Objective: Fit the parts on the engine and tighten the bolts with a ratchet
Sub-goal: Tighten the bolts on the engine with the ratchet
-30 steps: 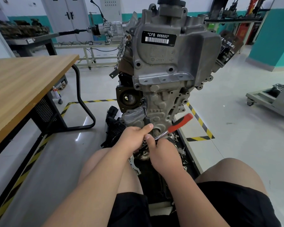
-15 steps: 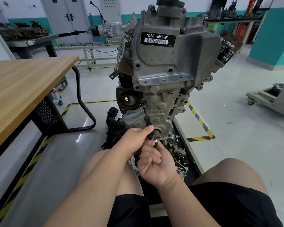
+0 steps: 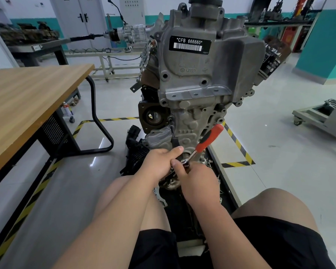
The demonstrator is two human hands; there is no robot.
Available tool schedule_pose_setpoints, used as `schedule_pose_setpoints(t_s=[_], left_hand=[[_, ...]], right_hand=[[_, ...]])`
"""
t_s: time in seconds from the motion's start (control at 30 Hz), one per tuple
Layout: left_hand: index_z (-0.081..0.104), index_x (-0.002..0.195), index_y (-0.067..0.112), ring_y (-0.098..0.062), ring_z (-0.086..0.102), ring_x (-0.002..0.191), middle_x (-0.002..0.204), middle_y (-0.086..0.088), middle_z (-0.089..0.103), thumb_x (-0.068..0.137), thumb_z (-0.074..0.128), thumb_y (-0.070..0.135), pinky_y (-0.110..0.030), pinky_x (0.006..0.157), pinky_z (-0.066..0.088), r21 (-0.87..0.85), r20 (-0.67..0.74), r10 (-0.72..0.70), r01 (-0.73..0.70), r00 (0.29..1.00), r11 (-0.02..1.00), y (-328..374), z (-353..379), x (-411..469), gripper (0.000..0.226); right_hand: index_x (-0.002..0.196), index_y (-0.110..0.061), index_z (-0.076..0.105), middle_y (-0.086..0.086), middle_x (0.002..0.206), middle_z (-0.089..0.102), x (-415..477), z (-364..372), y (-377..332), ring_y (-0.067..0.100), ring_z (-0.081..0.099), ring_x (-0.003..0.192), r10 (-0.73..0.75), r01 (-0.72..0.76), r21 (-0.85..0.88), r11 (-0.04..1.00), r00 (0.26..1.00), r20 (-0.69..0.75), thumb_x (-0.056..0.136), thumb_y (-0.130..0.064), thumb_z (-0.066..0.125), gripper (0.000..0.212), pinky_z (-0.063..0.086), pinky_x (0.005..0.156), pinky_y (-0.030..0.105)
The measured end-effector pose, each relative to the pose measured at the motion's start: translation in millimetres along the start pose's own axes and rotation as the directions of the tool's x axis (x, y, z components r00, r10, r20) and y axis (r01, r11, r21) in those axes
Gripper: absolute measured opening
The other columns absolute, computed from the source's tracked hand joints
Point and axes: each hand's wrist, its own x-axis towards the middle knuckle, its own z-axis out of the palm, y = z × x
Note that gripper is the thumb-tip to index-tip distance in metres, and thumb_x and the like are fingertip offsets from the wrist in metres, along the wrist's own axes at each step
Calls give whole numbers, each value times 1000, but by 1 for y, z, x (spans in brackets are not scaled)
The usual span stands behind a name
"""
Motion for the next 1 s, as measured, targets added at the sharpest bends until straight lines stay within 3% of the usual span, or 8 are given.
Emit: schedule_pose_setpoints(t_s=[0.1, 0.2, 0.33, 0.53, 0.63, 0.73, 0.8, 1.0], left_hand=[[50, 46, 24, -7, 35, 35, 41, 11, 39, 76, 67, 59, -25, 46, 28, -22, -3, 11, -11, 1000, 1000, 2, 0, -3, 49], [53, 54, 20, -6, 42, 35, 42, 12, 46, 73, 59, 71, -24, 45, 32, 26, -13, -12, 12, 1000, 1000, 3, -1, -6, 55], [68, 50, 28, -5, 56, 42, 49, 9, 61, 84, 53, 67, -21, 50, 42, 22, 77, -62, 61, 995, 998, 4, 1, -9, 54], [70, 77, 16, -14, 56, 54, 57, 3, 61, 83, 65, 54, -31, 68, 48, -38, 119, -64, 69, 991, 997, 4, 0, -8, 39], [64, 61, 23, -10, 49, 42, 48, 4, 52, 80, 66, 55, -22, 51, 42, -17, 73, -51, 52, 996, 999, 3, -1, -8, 38], [54, 65, 16, -15, 37, 41, 54, -3, 42, 74, 70, 54, -25, 46, 29, -17, 5, -16, 16, 1000, 1000, 1, -2, -5, 42], [49, 57, 16, -12, 34, 39, 51, -1, 41, 75, 71, 51, -25, 45, 27, -13, -4, -5, 5, 1000, 1000, 0, -2, -4, 45], [39, 40, 24, -10, 31, 35, 40, 7, 34, 77, 70, 50, -19, 39, 26, -13, -19, -5, 4, 1000, 1000, -2, -3, 0, 55]], right_hand=[[57, -13, 48, -6, 45, 43, -5, 2, -4, 15, 41, 44, 87, -102, 357, 929, 995, 57, 90, -62, 46, 59, 36, 49, 34], [70, -8, 57, 0, 41, 40, -12, 6, -16, 18, 38, 35, 220, -476, 810, 343, 879, 423, 98, -57, 38, 60, 44, 49, 32], [62, -15, 52, -6, 39, 27, -15, 4, -22, 10, 24, 29, -17, -680, 645, -348, 693, 721, 97, -63, 34, 61, 39, 42, 18], [59, -15, 50, -5, 35, 31, -17, -1, -24, 10, 29, 24, -255, -720, 387, -576, 609, 752, 100, -49, 31, 57, 42, 40, 17], [57, -16, 52, -5, 37, 30, -17, 4, -28, 12, 27, 26, -35, -746, 579, -329, 623, 782, 96, -62, 33, 63, 40, 41, 18], [60, -14, 55, -1, 41, 44, -18, 8, -24, 20, 44, 37, 274, -513, 698, 500, 858, 434, 97, -61, 30, 65, 42, 48, 29], [62, -19, 50, -5, 54, 52, -17, 4, -17, 22, 56, 57, 143, -185, 373, 909, 980, 139, 95, -62, 28, 58, 42, 57, 35], [71, -25, 45, -9, 66, 51, -9, 6, -5, 17, 52, 64, -43, 44, -68, 997, 999, 11, 92, -64, 34, 46, 30, 50, 30]])
